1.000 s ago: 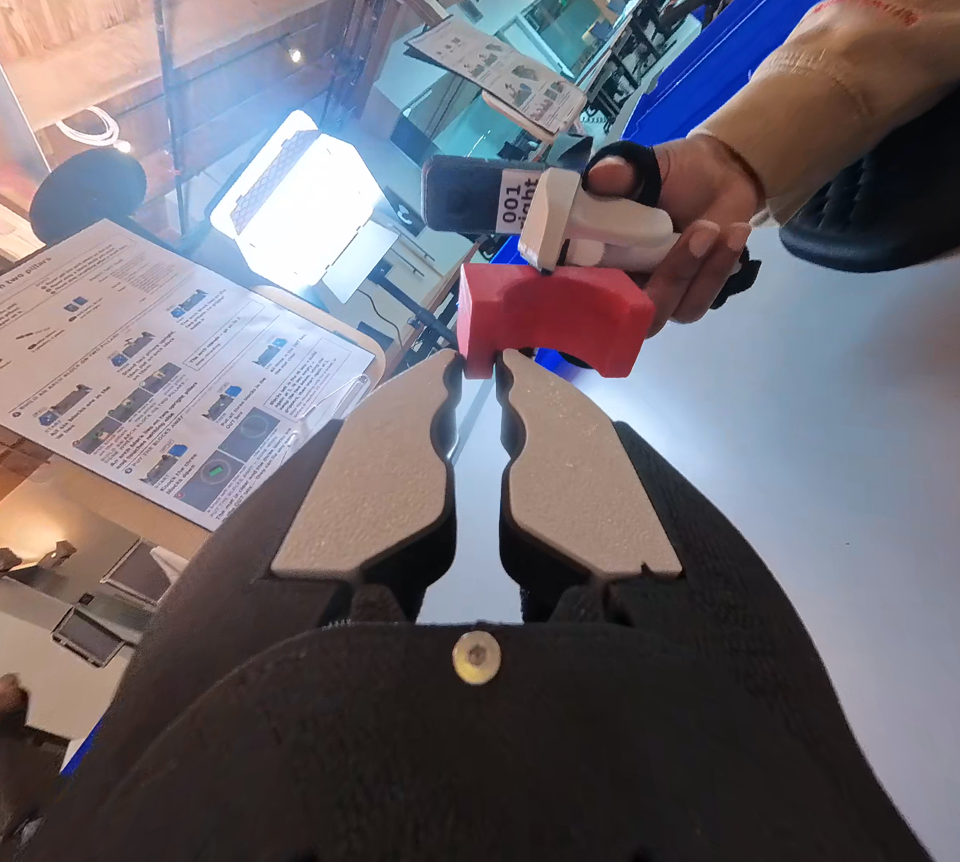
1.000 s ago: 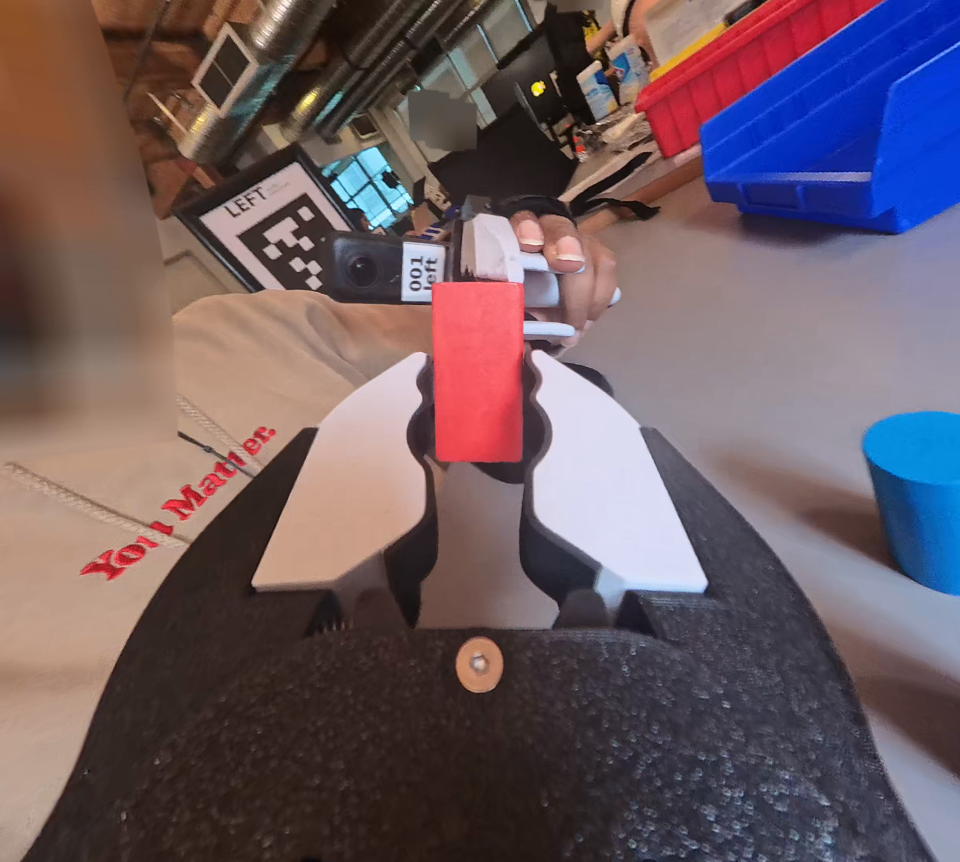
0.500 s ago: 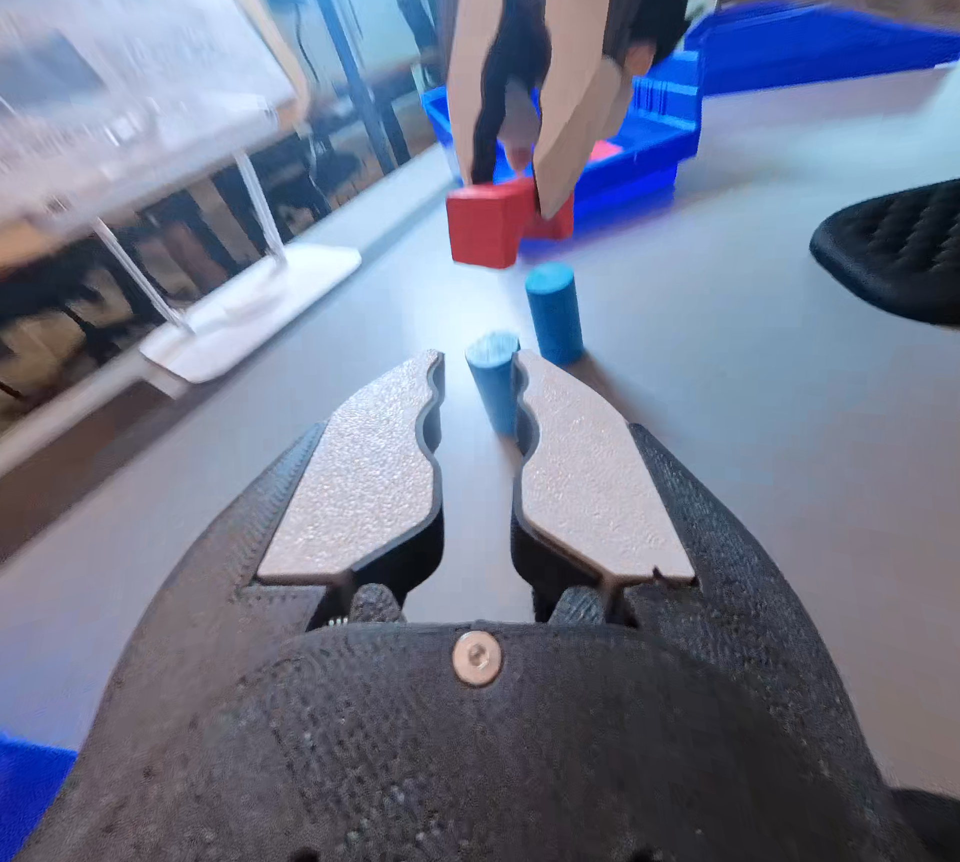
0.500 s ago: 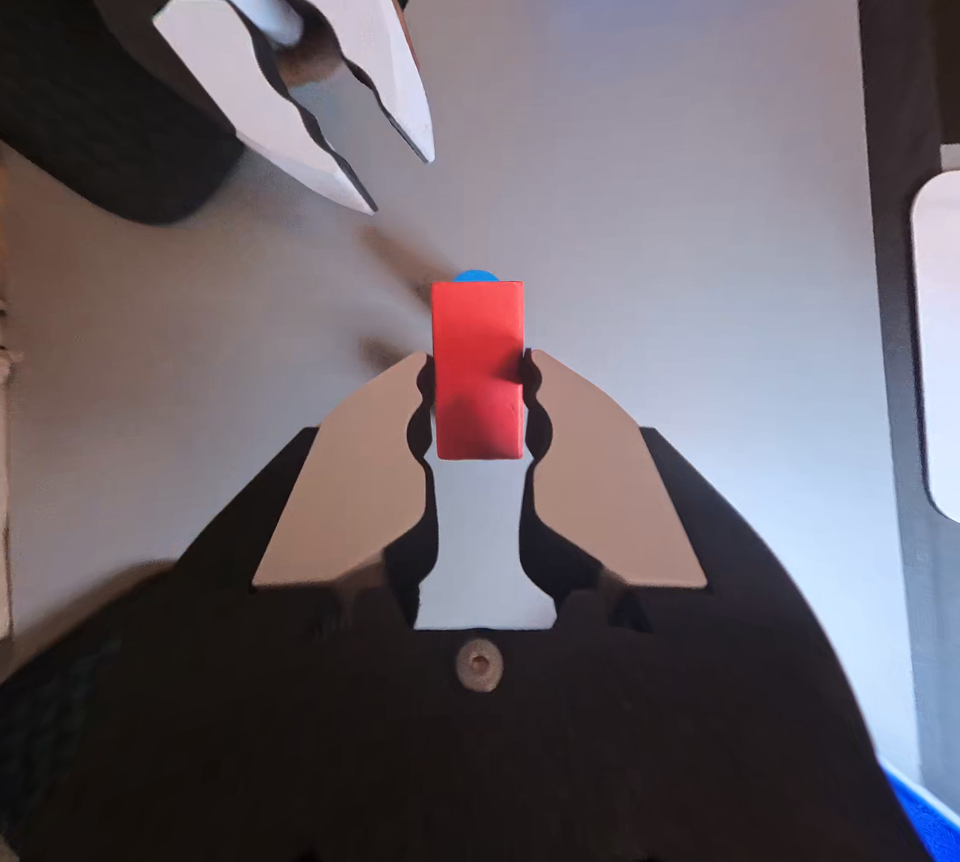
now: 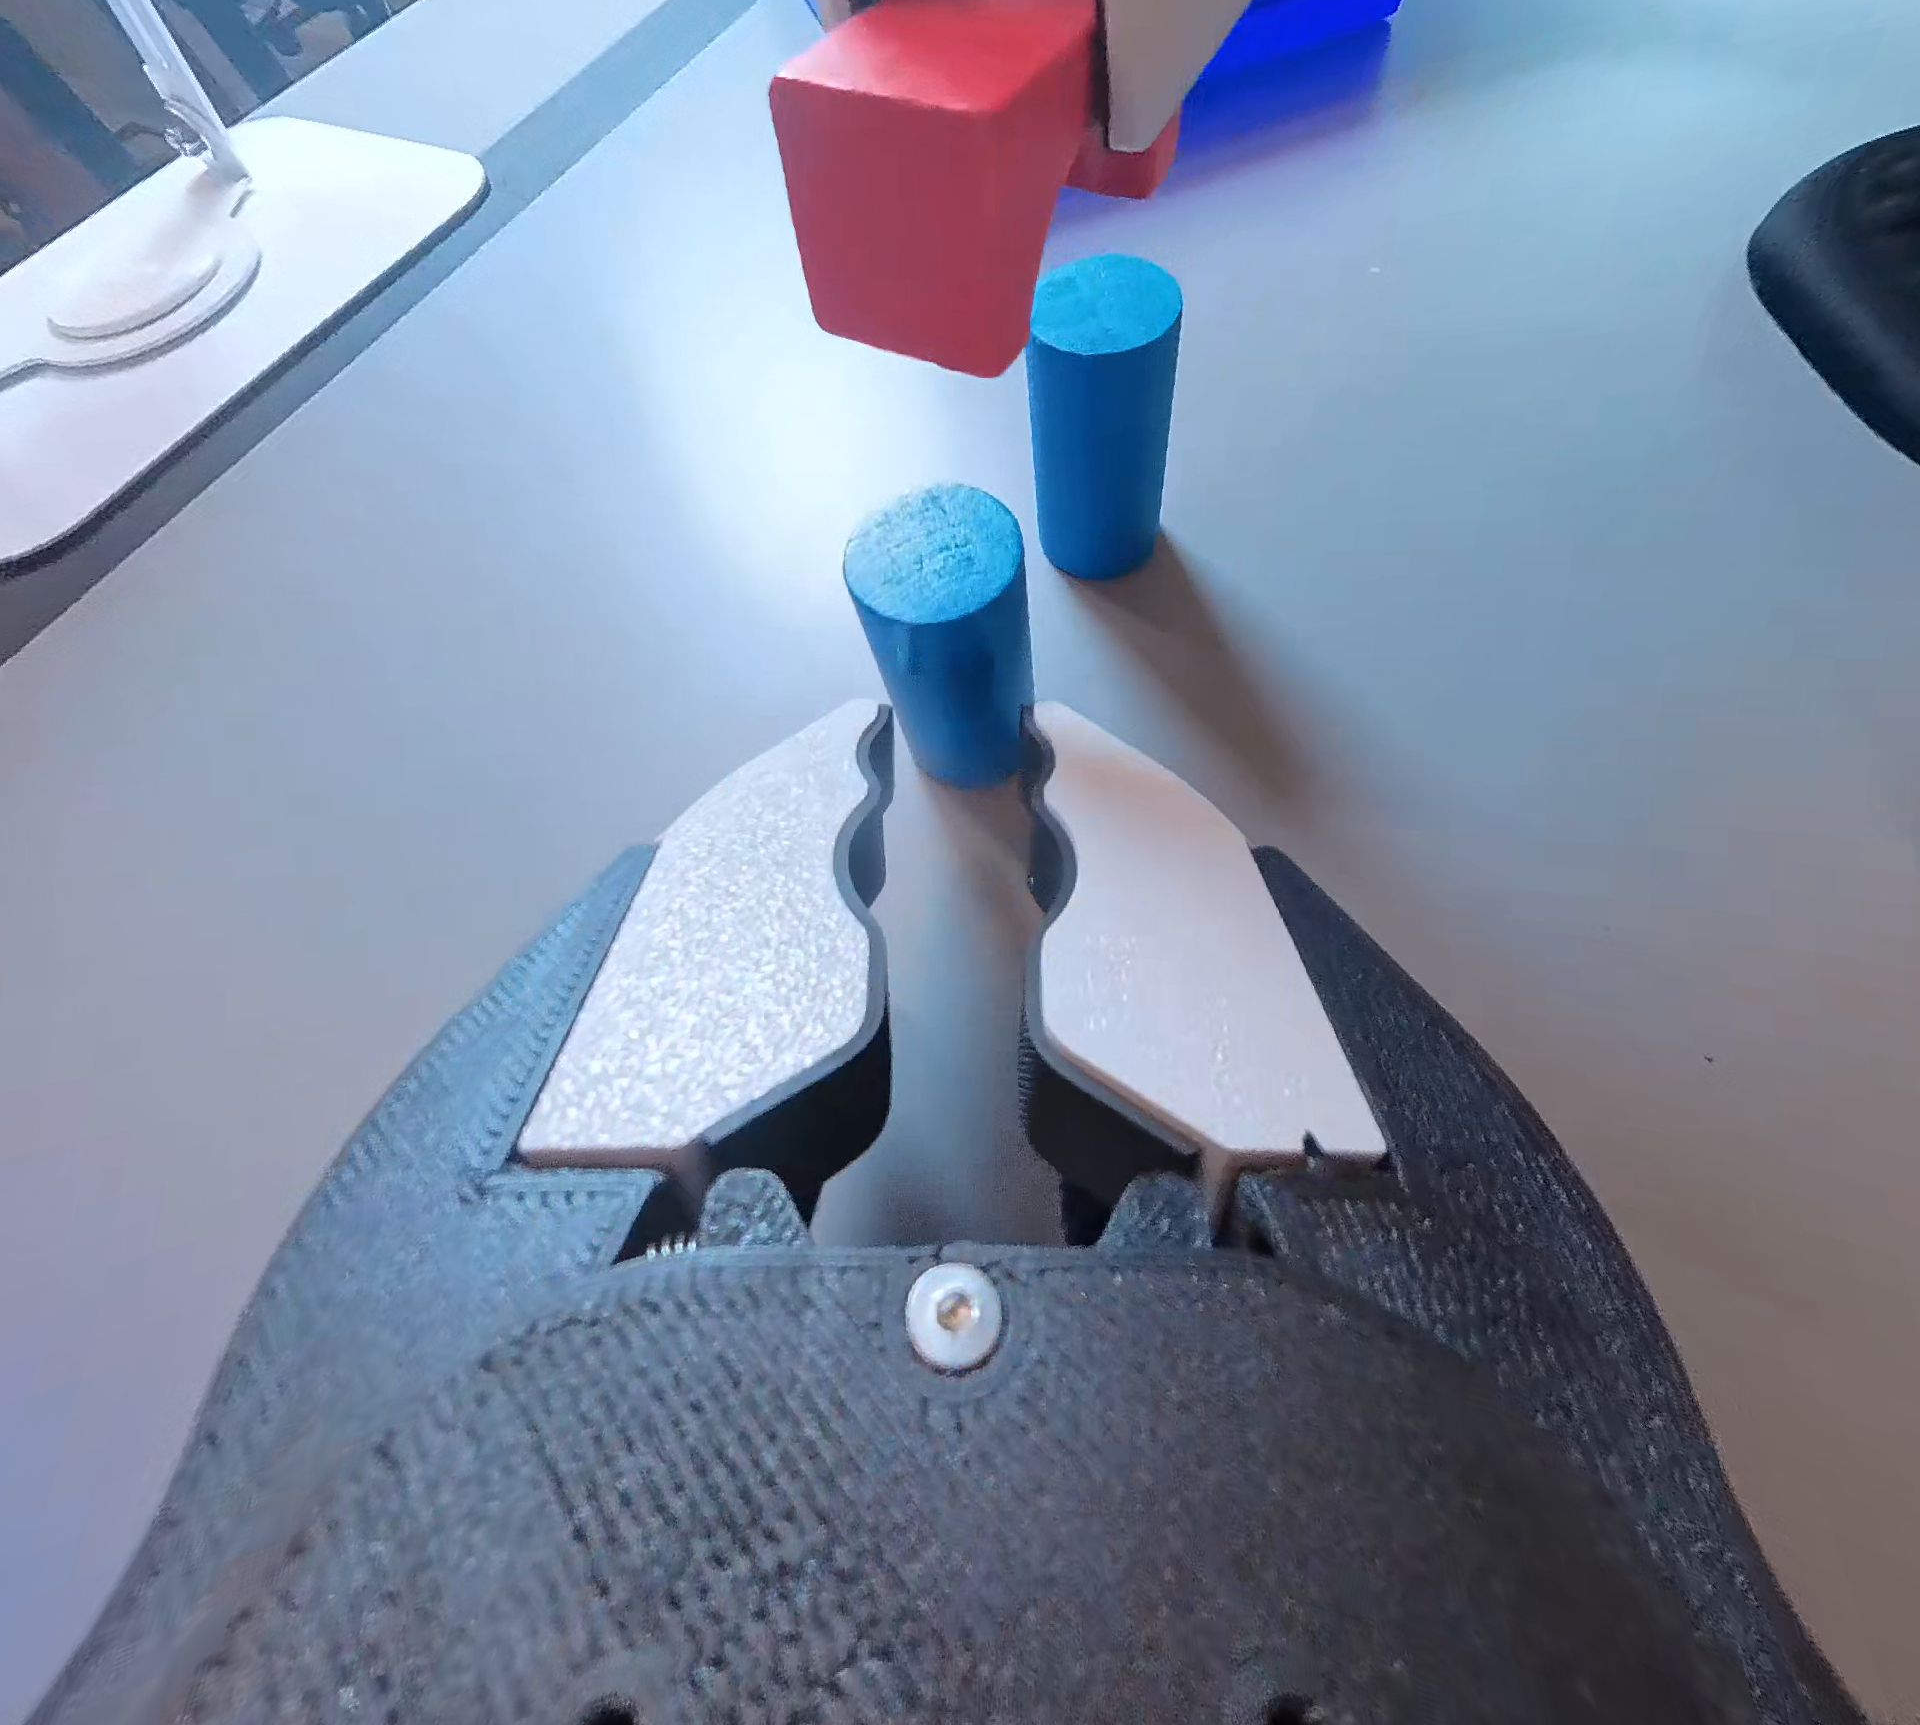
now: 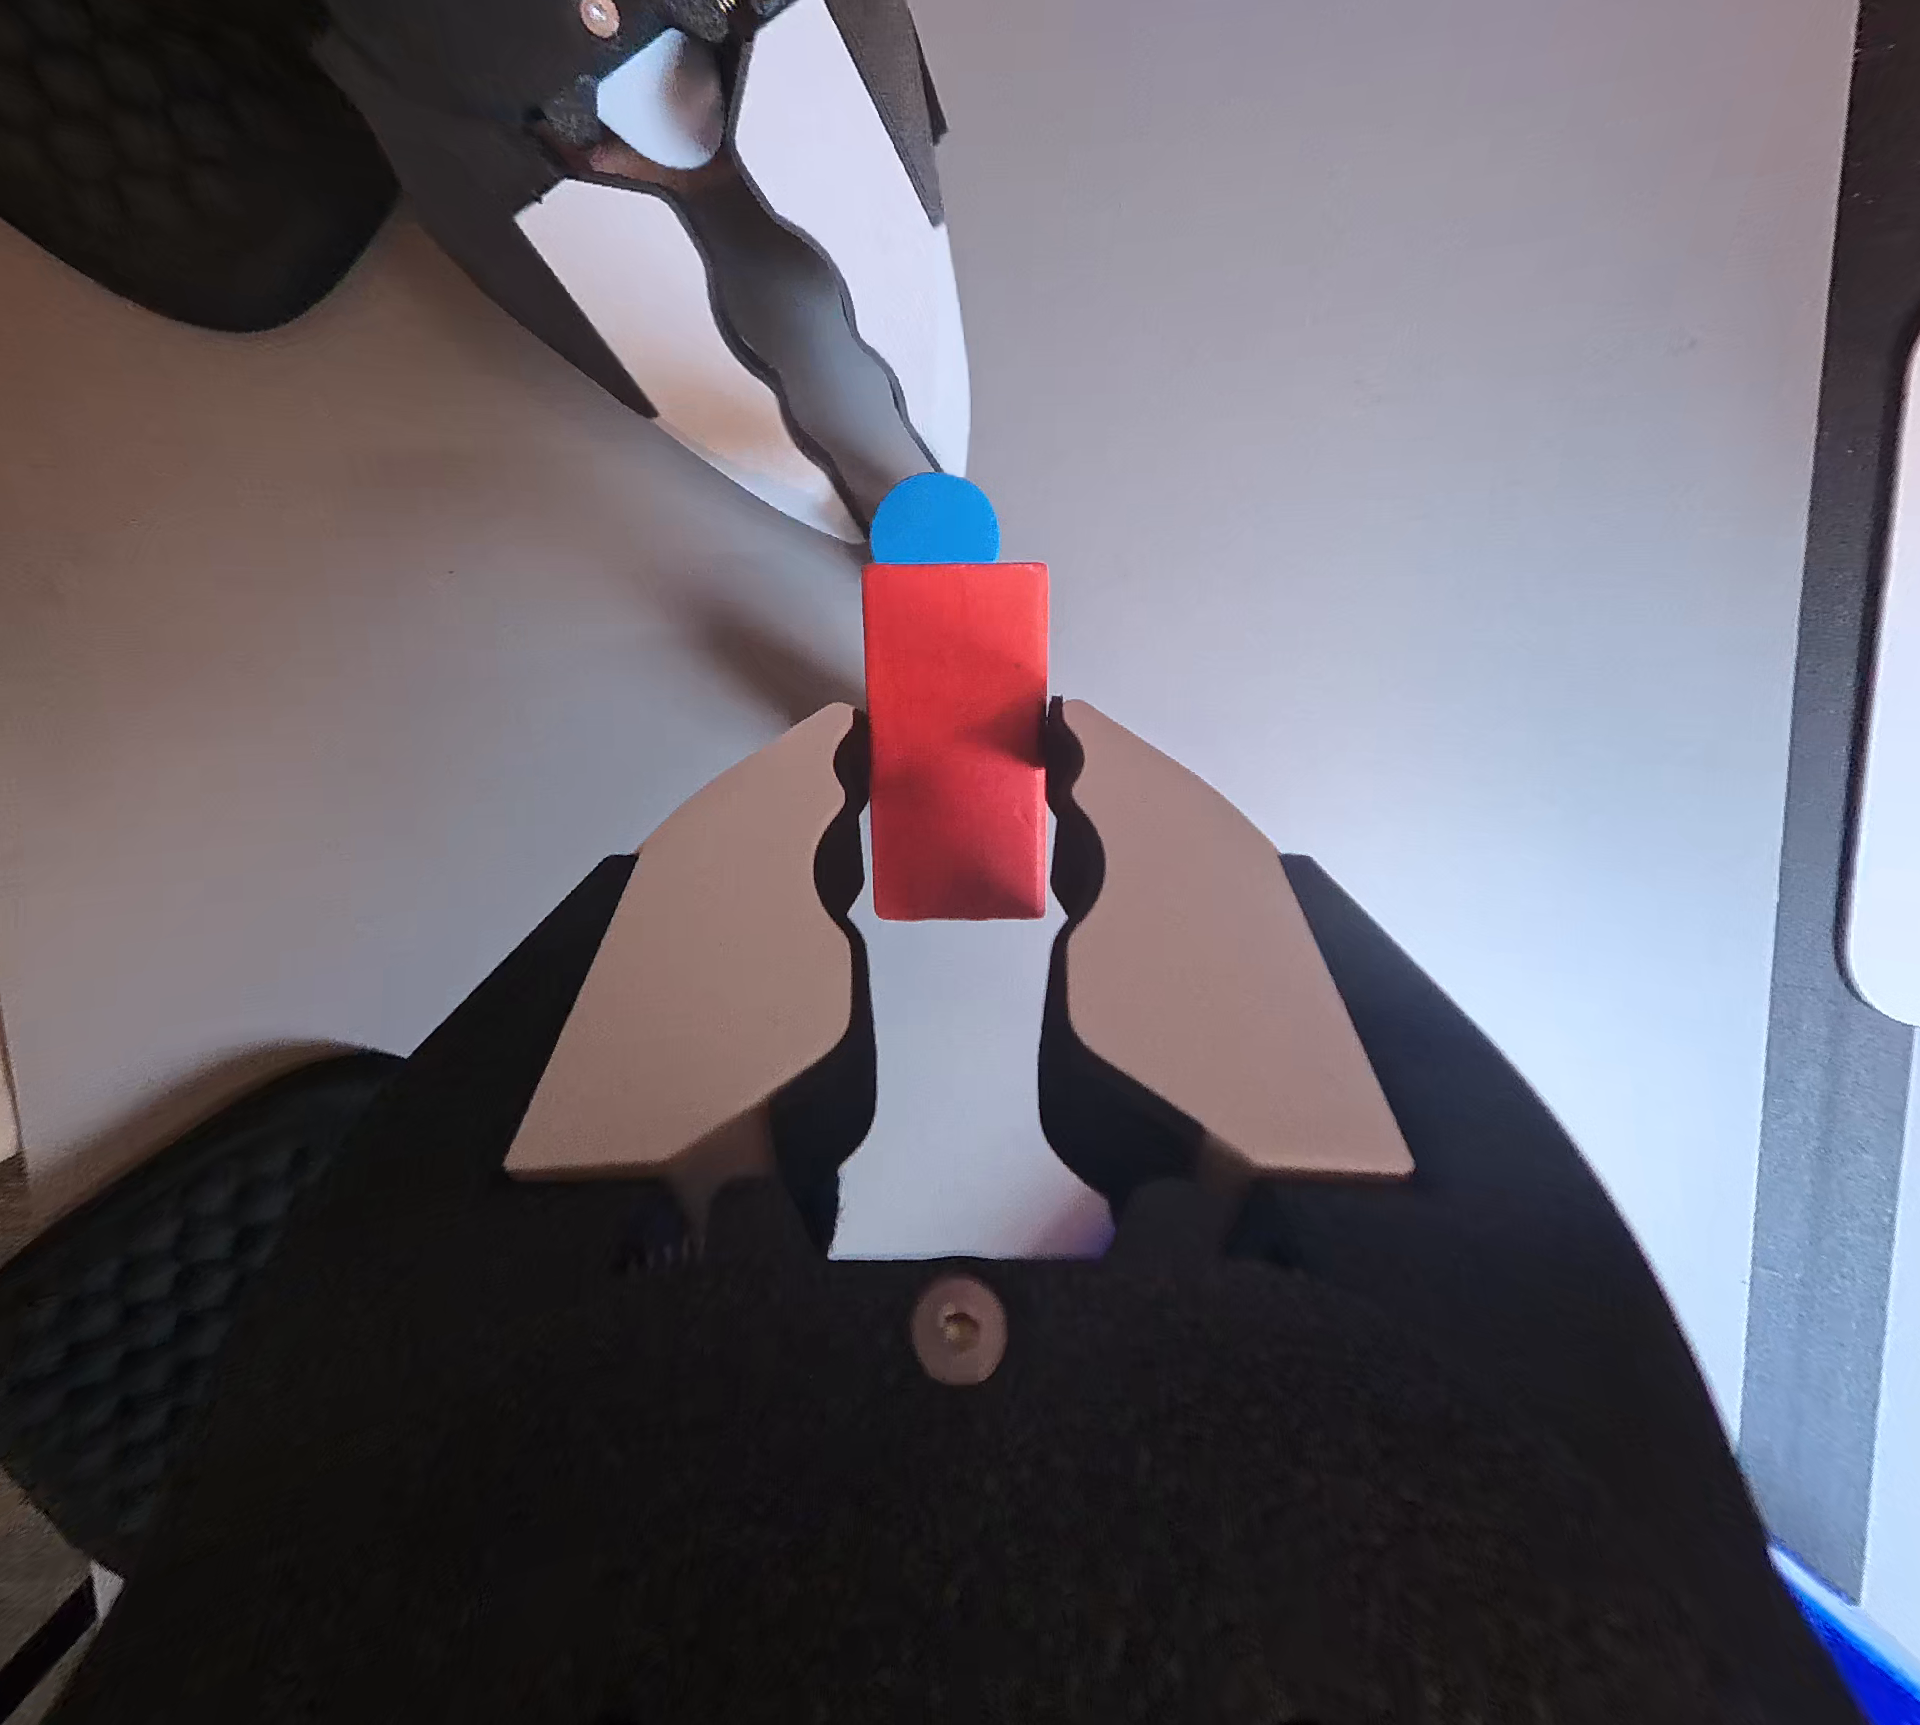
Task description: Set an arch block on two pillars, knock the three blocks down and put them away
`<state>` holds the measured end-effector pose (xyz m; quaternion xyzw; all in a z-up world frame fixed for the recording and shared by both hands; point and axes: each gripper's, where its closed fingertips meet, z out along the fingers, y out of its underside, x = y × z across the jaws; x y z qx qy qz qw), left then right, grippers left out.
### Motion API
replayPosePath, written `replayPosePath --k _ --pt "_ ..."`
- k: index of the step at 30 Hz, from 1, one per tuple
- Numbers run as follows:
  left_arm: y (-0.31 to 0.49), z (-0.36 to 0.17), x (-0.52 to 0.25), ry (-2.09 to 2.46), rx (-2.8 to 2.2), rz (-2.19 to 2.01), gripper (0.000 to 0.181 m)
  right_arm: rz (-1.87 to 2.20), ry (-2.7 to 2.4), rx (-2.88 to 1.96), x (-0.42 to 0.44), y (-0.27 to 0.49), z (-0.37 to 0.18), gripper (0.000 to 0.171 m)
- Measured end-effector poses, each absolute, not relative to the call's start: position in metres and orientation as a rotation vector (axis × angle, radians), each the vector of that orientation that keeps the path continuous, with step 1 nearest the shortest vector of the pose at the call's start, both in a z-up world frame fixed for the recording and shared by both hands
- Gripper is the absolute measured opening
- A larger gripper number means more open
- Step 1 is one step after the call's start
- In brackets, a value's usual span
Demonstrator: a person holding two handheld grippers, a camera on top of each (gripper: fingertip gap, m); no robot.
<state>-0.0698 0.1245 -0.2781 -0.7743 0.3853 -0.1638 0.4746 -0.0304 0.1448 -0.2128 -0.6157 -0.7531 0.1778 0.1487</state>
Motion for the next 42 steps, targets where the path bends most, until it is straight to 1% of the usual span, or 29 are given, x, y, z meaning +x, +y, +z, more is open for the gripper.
replayPosePath --k 2,7,14,18,22,24,37,42 --pt "0.127 -0.279 -0.067 0.944 -1.894 -0.403 0.019 0.510 -2.173 -1.768 -0.029 0.143 -0.214 0.033" --pt "0.130 -0.279 -0.062 0.964 -1.878 -0.397 0.016 0.503 -2.181 -1.770 -0.028 0.143 -0.218 0.033" --pt "0.130 -0.278 -0.060 0.978 -1.864 -0.400 0.017 0.484 -2.186 -1.767 -0.030 0.145 -0.224 0.033" --pt "0.130 -0.275 -0.062 0.971 -1.854 -0.401 0.022 0.465 -2.194 -1.770 -0.030 0.146 -0.228 0.033" --pt "0.131 -0.277 -0.061 0.974 -1.855 -0.403 0.032 0.457 -2.195 -1.769 -0.030 0.145 -0.229 0.032" --pt "0.131 -0.278 -0.061 0.978 -1.857 -0.400 0.035 0.453 -2.192 -1.768 -0.030 0.146 -0.230 0.032" --pt "0.131 -0.281 -0.062 0.980 -1.864 -0.387 0.035 0.439 -2.185 -1.755 -0.029 0.143 -0.235 0.032" --pt "0.134 -0.285 -0.058 0.998 -1.880 -0.415 0.042 0.435 -2.179 -1.758 -0.029 0.143 -0.234 0.032"
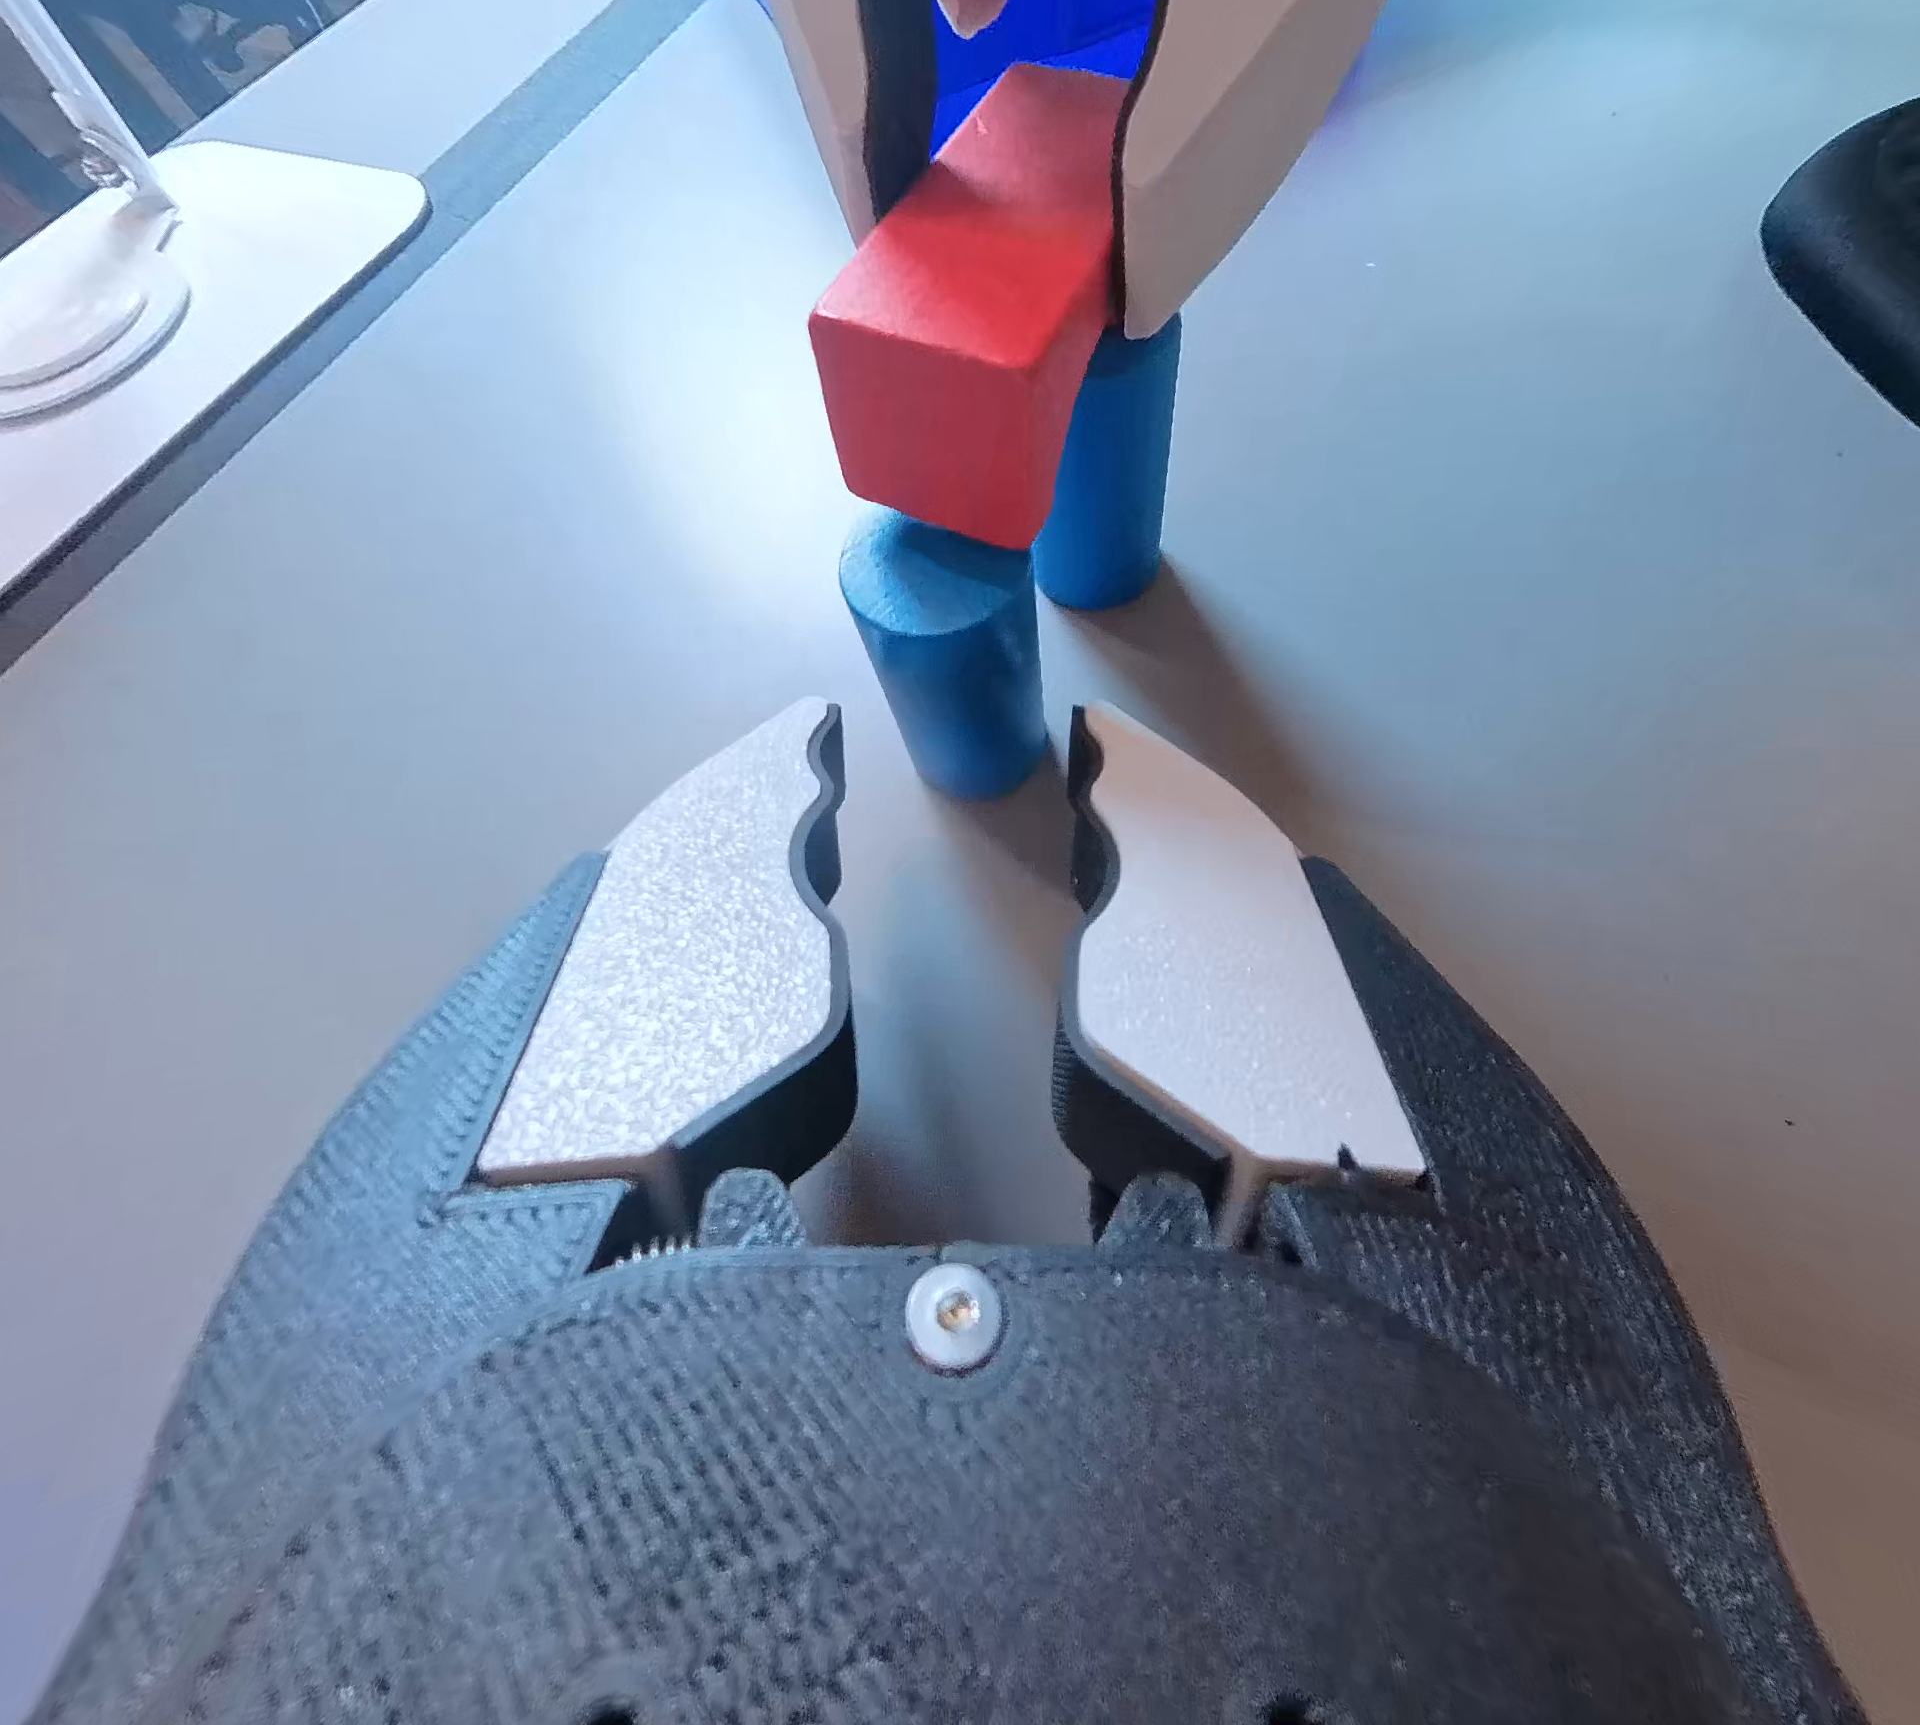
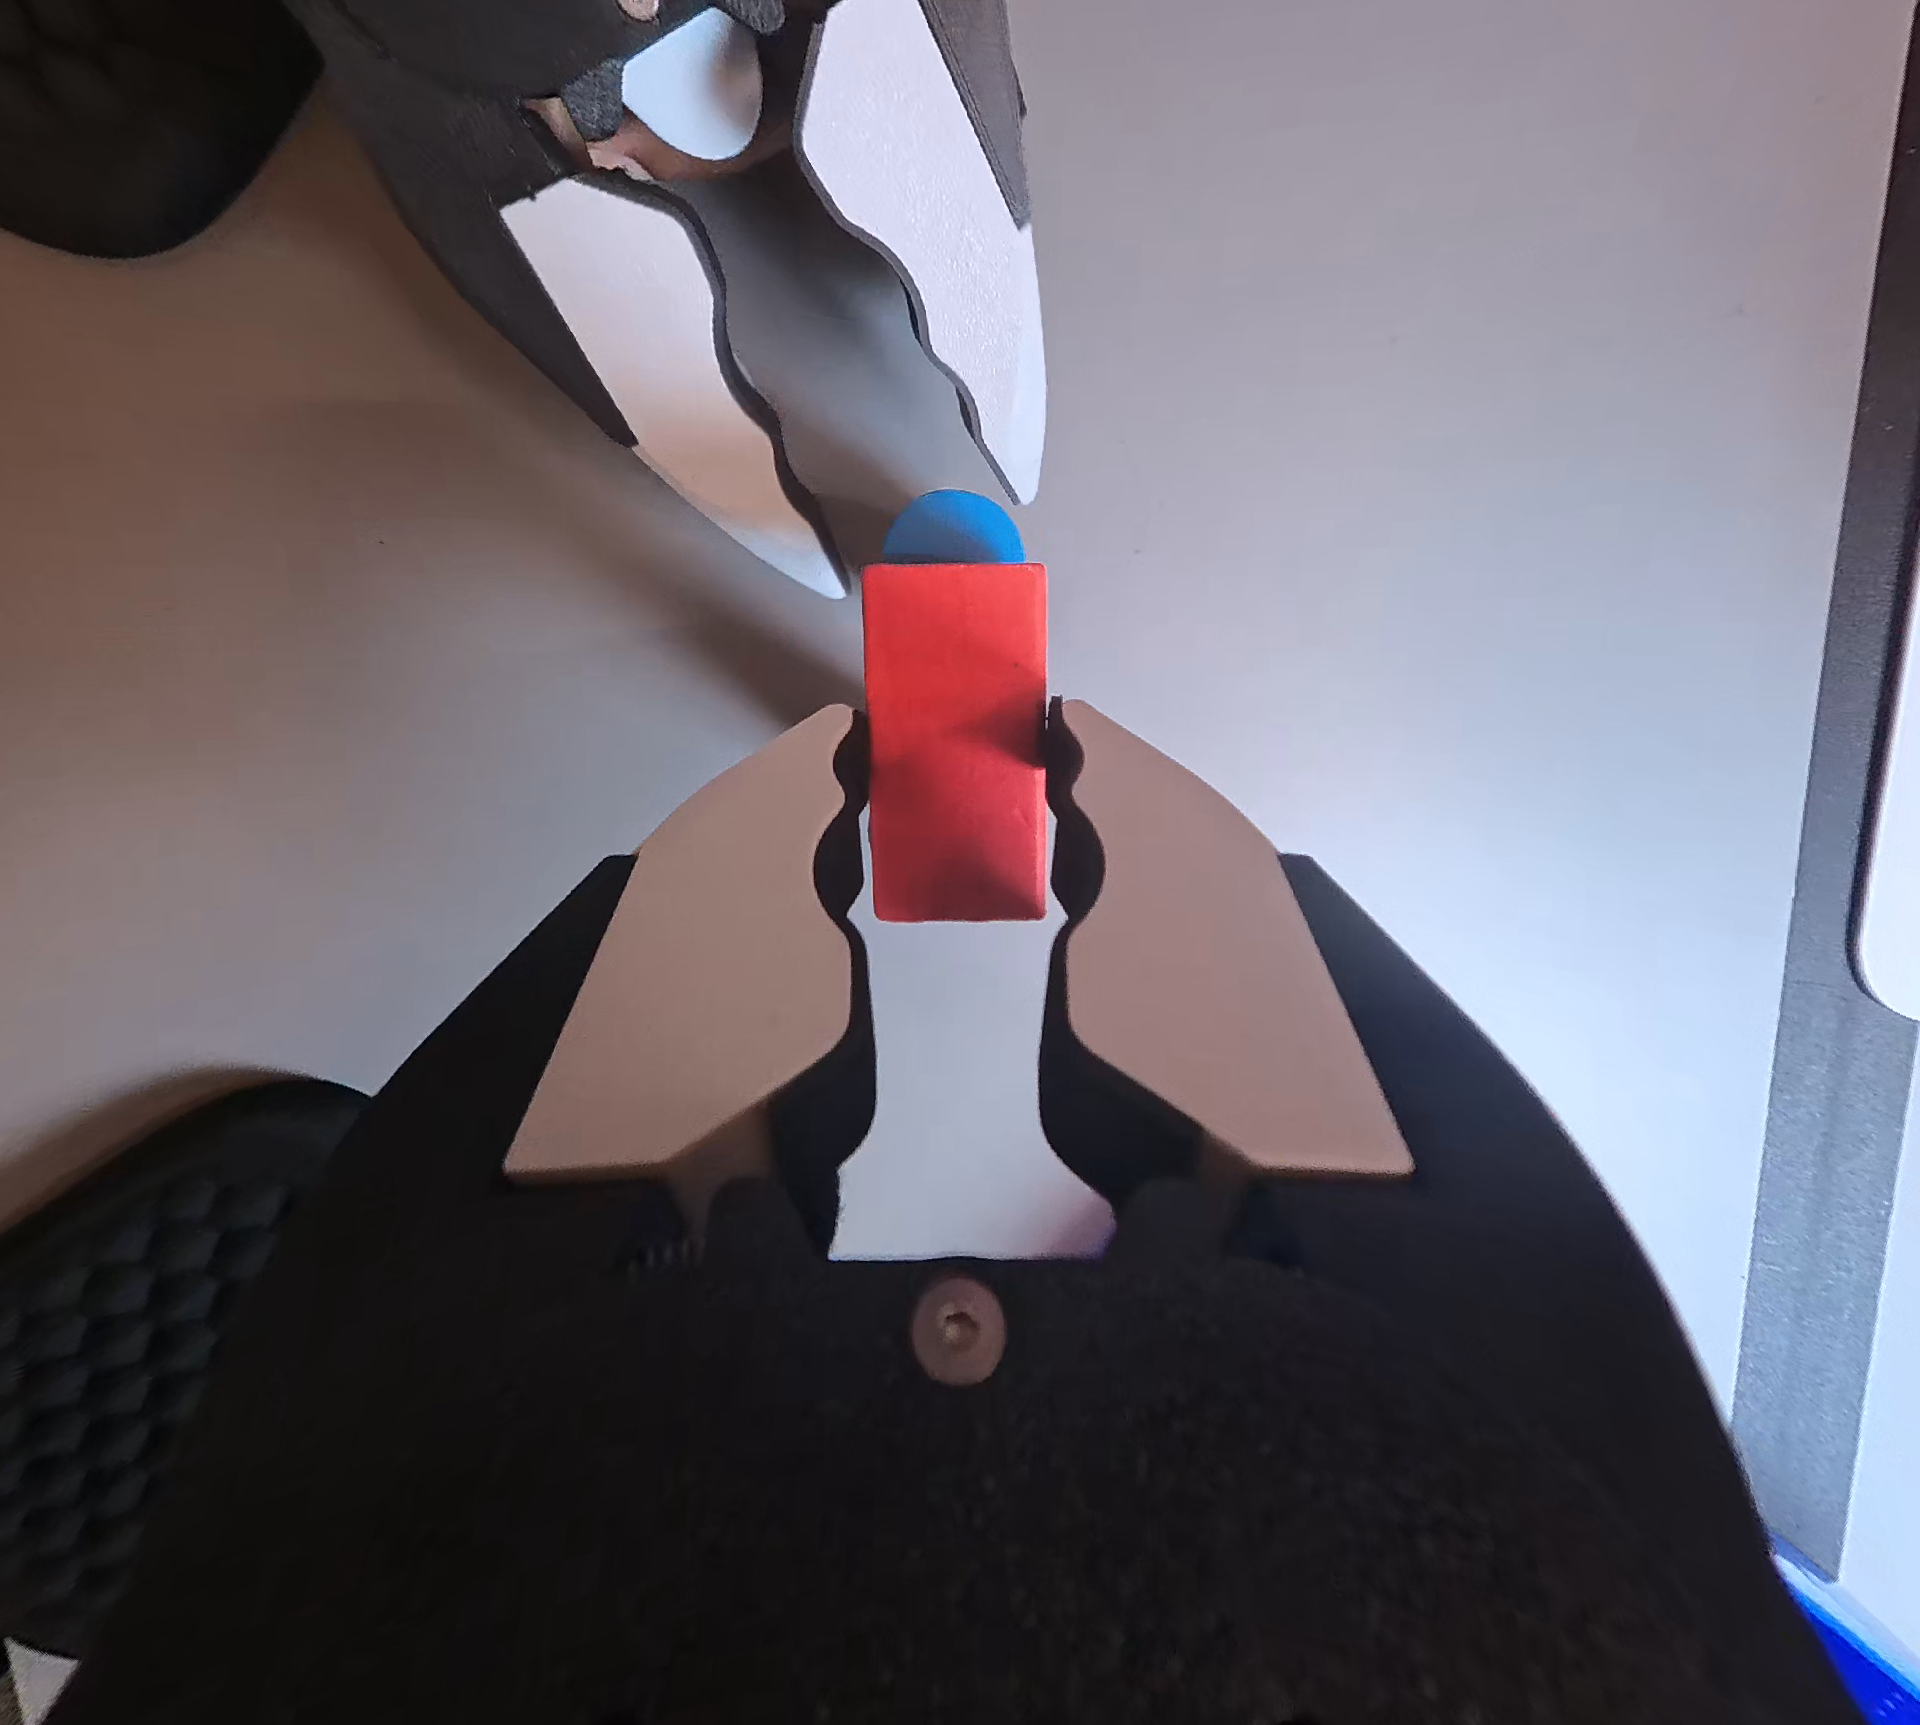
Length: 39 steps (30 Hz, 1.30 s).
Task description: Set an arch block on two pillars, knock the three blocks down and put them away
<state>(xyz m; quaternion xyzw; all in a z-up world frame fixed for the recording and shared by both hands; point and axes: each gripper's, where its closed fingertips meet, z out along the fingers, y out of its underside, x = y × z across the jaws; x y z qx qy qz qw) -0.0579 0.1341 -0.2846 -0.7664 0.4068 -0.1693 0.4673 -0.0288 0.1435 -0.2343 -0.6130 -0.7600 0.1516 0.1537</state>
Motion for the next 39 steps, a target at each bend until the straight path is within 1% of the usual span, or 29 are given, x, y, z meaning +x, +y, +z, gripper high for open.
replayPosePath --k 3,6,8,15,20,31,35,39 --pt "0.135 -0.286 -0.053 1.018 -1.887 -0.458 0.045 0.435 -2.175 -1.754 -0.029 0.143 -0.233 0.032" --pt "0.136 -0.287 -0.052 1.032 -1.892 -0.467 0.034 0.436 -2.173 -1.752 -0.030 0.143 -0.232 0.032" --pt "0.135 -0.287 -0.052 1.039 -1.885 -0.456 0.029 0.432 -2.173 -1.750 -0.029 0.143 -0.232 0.032" --pt "0.133 -0.288 -0.049 1.057 -1.877 -0.441 0.029 0.433 -2.175 -1.748 -0.029 0.142 -0.232 0.032" --pt "0.132 -0.287 -0.051 1.056 -1.882 -0.446 0.039 0.432 -2.176 -1.745 -0.029 0.141 -0.234 0.033" --pt "0.129 -0.285 -0.057 1.041 -1.880 -0.435 0.041 0.433 -2.177 -1.730 -0.030 0.141 -0.236 0.033" --pt "0.127 -0.283 -0.059 1.032 -1.878 -0.435 0.042 0.461 -2.149 -1.708 -0.031 0.140 -0.230 0.041" --pt "0.121 -0.275 -0.066 0.999 -1.851 -0.430 0.041 0.536 -2.034 -1.656 -0.029 0.140 -0.208 0.048"
